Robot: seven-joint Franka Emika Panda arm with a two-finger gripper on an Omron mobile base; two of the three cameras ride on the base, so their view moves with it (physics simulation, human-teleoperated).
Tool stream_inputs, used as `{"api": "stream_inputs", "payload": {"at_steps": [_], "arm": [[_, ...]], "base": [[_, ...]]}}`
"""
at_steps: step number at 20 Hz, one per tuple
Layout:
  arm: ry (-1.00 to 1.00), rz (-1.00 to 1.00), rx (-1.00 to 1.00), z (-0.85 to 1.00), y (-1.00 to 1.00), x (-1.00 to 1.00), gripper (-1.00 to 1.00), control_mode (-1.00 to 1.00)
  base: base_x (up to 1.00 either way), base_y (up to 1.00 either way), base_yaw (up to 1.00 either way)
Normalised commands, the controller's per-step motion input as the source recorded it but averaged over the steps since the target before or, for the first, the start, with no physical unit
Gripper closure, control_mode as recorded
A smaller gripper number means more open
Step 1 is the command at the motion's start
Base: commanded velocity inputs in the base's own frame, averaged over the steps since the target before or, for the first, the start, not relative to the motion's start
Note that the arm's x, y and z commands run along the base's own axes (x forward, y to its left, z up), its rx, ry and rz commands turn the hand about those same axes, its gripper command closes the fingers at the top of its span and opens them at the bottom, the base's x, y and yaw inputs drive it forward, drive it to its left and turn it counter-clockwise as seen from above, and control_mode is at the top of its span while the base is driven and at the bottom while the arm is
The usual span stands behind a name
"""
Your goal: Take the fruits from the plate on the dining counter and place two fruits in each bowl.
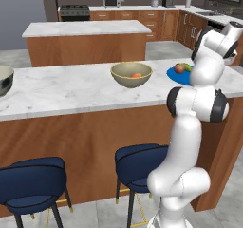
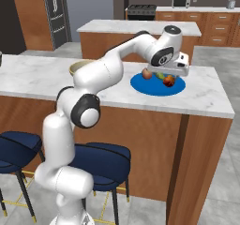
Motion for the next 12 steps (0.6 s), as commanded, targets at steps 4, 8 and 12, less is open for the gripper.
{"api": "stream_inputs", "payload": {"at_steps": [4,8,12], "arm": [[0.0,0.0,0.0,-0.36,0.0,0.12,-1.0,-1.0],[-0.01,0.0,0.0,-0.15,0.0,0.2,-1.0,-1.0],[-0.03,0.0,0.0,-0.07,0.0,0.33,-1.0,-1.0]], "base": [[0.0,0.0,0.0],[0.0,0.0,0.0],[0.0,0.0,0.0]]}}
